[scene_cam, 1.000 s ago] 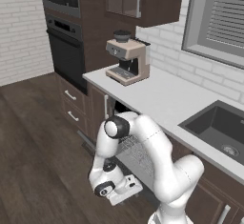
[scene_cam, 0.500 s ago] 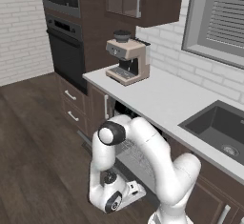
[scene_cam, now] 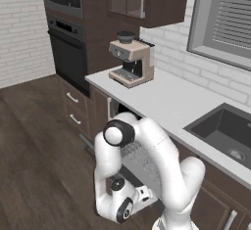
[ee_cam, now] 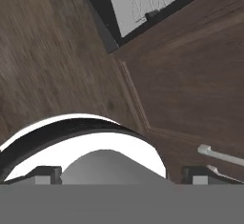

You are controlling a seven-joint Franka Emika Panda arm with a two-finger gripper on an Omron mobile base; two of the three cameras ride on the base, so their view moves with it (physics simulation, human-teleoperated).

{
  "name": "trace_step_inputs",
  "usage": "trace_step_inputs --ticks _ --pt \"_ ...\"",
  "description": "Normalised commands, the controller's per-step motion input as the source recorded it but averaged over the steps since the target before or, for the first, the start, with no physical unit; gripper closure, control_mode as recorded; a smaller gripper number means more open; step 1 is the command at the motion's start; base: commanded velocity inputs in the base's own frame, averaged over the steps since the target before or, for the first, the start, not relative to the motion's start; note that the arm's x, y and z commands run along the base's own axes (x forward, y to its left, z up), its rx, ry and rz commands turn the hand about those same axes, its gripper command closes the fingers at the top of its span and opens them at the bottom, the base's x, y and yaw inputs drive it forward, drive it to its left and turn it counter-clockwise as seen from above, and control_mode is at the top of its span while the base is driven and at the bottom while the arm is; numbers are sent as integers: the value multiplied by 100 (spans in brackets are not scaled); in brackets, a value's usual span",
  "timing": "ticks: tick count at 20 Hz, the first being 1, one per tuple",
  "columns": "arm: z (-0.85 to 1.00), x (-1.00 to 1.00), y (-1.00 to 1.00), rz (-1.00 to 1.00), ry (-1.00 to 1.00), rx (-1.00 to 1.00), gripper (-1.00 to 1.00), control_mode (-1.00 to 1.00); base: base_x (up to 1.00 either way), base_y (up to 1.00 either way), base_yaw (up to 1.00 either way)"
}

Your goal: Pick up the cup and bowl from the counter, place them in the dishwasher, and close the dishwasher door.

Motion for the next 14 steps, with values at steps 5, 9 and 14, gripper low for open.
trace_step_inputs --ticks 5,9,14 --pt "6 37 100 0 4 -17 -100 -100 0 0 0" --pt "0 77 100 0 0 -12 -100 -100 0 0 0" --pt "-6 98 100 -3 0 -13 -100 -100 0 0 0"
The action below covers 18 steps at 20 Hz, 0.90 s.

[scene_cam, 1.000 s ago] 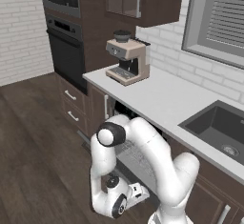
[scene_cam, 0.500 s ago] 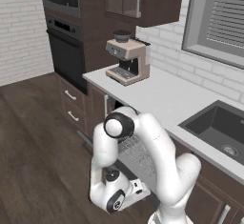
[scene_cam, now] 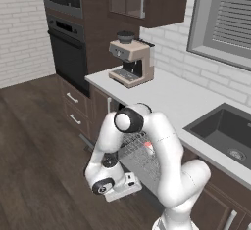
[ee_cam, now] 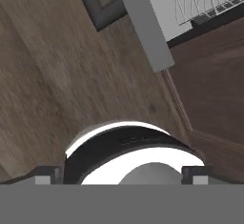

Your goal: Pick up the cup and bowl from the counter, place them in the dishwasher, and close the dishwasher door.

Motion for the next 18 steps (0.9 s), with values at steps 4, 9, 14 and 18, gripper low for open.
trace_step_inputs --ticks 4,9,14,18 --pt "-86 100 100 -7 0 -24 -100 -100 0 0 0" --pt "-100 100 100 -2 -8 -49 -100 -100 0 0 0" --pt "-100 100 100 1 -31 -68 -100 -100 0 0 0" --pt "-95 100 89 0 -37 -87 -100 -100 0 0 0"
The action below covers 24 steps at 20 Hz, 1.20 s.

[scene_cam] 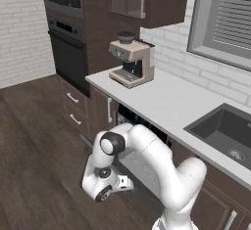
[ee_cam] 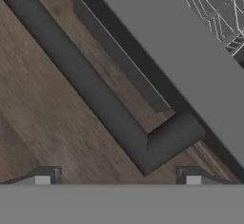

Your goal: Pick up the cup and bowl from the counter, place them in the dishwasher, and close the dishwasher door.

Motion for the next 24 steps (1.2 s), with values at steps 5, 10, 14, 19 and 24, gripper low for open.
trace_step_inputs --ticks 5,10,14,19,24 --pt "-74 100 60 0 -42 -92 -100 -100 0 0 0" --pt "-5 100 49 -25 -40 -62 -100 -100 0 0 0" --pt "-9 100 28 -31 -41 -60 -100 -100 0 0 0" --pt "-3 100 26 -27 -56 -80 -100 -100 0 0 0" --pt "-20 93 21 -28 -67 -85 -100 -100 0 0 0"
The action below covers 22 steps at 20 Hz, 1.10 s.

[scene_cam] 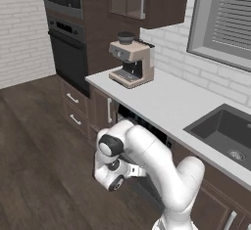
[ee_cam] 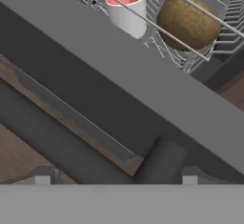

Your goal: Pick up the cup and bowl from the counter, place them in the dishwasher, and close the dishwasher door.

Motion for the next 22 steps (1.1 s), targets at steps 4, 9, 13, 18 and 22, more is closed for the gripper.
trace_step_inputs --ticks 4,9,13,18,22 --pt "-35 90 8 -28 -67 -80 -100 -100 0 0 0" --pt "-48 96 2 -29 -62 -73 -100 -100 0 0 0" --pt "-79 99 0 -33 -52 -59 -100 -100 0 0 0" --pt "-99 100 0 -32 -42 -50 -100 -100 0 0 0" --pt "-100 100 0 -32 -33 -47 -100 -100 0 0 0"
